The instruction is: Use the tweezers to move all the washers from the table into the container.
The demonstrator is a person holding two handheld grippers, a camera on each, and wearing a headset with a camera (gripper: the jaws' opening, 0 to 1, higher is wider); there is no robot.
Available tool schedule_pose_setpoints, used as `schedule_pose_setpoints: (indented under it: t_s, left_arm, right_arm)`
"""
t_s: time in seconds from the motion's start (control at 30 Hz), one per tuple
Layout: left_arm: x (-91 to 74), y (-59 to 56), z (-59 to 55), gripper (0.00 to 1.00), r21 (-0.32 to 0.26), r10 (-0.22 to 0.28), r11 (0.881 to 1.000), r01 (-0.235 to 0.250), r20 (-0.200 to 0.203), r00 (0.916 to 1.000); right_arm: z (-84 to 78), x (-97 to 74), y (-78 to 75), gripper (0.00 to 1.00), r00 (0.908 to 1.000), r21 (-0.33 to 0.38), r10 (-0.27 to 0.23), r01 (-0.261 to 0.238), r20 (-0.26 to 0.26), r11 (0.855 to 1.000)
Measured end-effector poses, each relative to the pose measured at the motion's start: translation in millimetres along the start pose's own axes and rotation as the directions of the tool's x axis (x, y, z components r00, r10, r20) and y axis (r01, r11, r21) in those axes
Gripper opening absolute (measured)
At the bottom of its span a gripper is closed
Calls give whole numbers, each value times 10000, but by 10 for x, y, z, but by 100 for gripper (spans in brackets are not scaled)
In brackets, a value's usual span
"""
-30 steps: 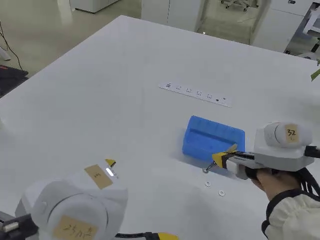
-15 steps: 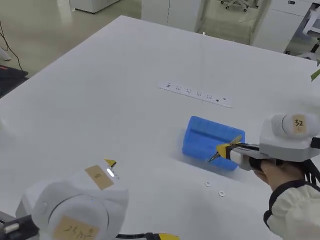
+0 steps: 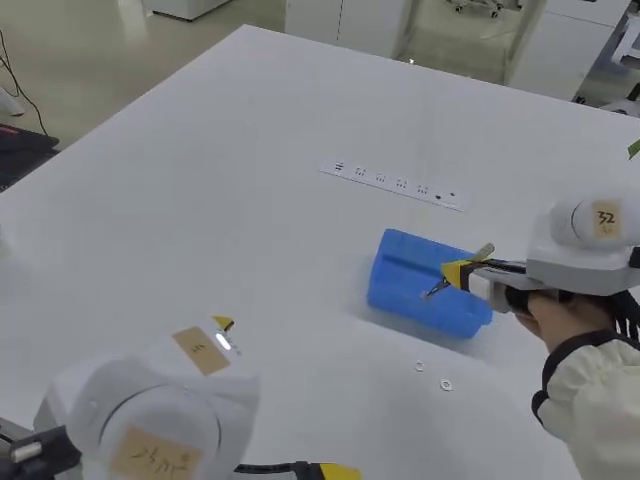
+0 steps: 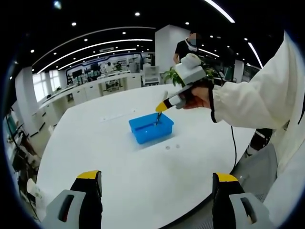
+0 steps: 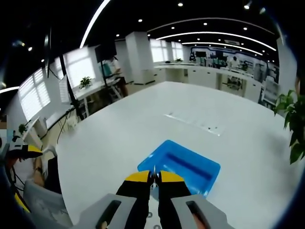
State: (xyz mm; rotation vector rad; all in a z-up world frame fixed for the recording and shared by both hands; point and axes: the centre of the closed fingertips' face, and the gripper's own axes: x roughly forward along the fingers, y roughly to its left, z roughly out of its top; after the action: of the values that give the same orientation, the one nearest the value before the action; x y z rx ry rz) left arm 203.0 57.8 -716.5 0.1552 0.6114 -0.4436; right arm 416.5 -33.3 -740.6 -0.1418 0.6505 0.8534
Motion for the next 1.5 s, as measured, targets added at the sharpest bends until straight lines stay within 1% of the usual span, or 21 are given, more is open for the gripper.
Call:
schedule_pose_setpoints:
  t_s: [0.17,0.37,0.47,0.57,0.63,0.8,0.9,0.97,1.17,1.27,1.33,1.5]
  left_arm:
    - [1,18,-7,99,-76,48,10000,-48,-18,10000]
    - [3,36,-28,99,-129,96,9999,-97,-86,9999]
    - [4,54,-33,99,-171,143,9997,-144,-72,9999]
    - [5,70,-47,99,-187,171,9997,-172,-101,9998]
    - [7,78,-55,99,-194,193,9996,-195,-114,9997]
    - [10,96,-86,99,-302,237,9993,-242,-172,9996]
    - [16,102,-101,99,-336,251,9991,-258,-211,9995]
    - [22,106,-104,99,-360,264,9990,-271,-210,9994]
    - [41,113,-111,99,-416,282,9987,-291,-209,9994]
    - [60,116,-135,99,-502,242,9984,-259,-337,9991]
    - [65,116,-139,99,-533,230,9983,-248,-342,9991]
    - [81,112,-153,99,-536,185,9984,-207,-407,9990]
  right_arm:
    - [46,55,-86,1,9997,-70,-229,230,86,9997]
    - [13,163,-144,1,9991,-125,-407,406,-76,9991]
    - [-38,231,-191,1,9979,-314,-602,594,-232,9977]
    - [-113,299,-213,2,9972,-378,-579,561,-481,9977]
    - [-172,341,-237,2,9953,-535,-687,651,-677,9964]
    - [-238,411,-265,2,9933,-660,-773,717,-864,9952]
    - [-266,445,-299,2,9918,-801,-890,817,-921,9934]
    - [-290,467,-321,2,9909,-759,-912,838,-993,9936]
    - [-342,525,-326,2,9900,-705,-883,809,-1097,9942]
    - [-352,546,-330,2,9899,-741,-897,818,-1100,9939]
    - [-363,559,-336,2,9897,-759,-939,859,-1082,9934]
    - [-408,603,-360,2,9876,-1019,-1058,941,-1160,9903]
